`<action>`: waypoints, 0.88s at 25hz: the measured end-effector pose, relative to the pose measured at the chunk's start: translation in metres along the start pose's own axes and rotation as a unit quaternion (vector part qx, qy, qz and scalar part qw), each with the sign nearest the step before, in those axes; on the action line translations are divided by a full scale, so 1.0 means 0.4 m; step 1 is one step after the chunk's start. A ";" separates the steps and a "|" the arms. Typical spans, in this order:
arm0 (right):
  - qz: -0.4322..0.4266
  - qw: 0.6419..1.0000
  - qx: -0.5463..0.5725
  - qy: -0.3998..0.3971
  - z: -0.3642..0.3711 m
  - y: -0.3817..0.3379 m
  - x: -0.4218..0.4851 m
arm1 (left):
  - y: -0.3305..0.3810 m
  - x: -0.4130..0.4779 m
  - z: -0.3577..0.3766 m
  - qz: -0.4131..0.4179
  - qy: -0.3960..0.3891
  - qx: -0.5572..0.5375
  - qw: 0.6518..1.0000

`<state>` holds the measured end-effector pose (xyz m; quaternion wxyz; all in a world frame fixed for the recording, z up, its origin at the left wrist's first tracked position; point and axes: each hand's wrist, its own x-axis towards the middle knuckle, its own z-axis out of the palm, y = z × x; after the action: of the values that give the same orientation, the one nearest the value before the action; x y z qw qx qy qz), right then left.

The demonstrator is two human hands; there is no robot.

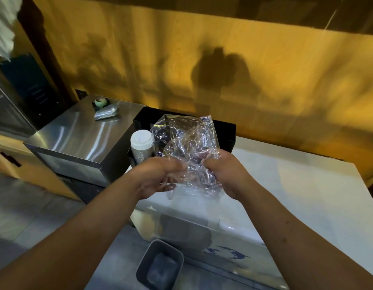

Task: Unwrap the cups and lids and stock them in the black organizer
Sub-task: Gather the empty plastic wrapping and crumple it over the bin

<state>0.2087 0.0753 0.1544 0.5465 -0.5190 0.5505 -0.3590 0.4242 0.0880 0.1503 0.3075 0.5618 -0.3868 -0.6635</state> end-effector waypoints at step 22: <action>-0.095 0.954 -0.227 -0.172 0.045 0.016 0.016 | -0.045 0.008 -0.070 0.070 -0.116 0.367 0.920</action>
<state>0.2260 0.0733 0.1442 0.4643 -0.7328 0.4634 -0.1805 0.4517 0.0897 0.1313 0.0784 0.5259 -0.6744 -0.5123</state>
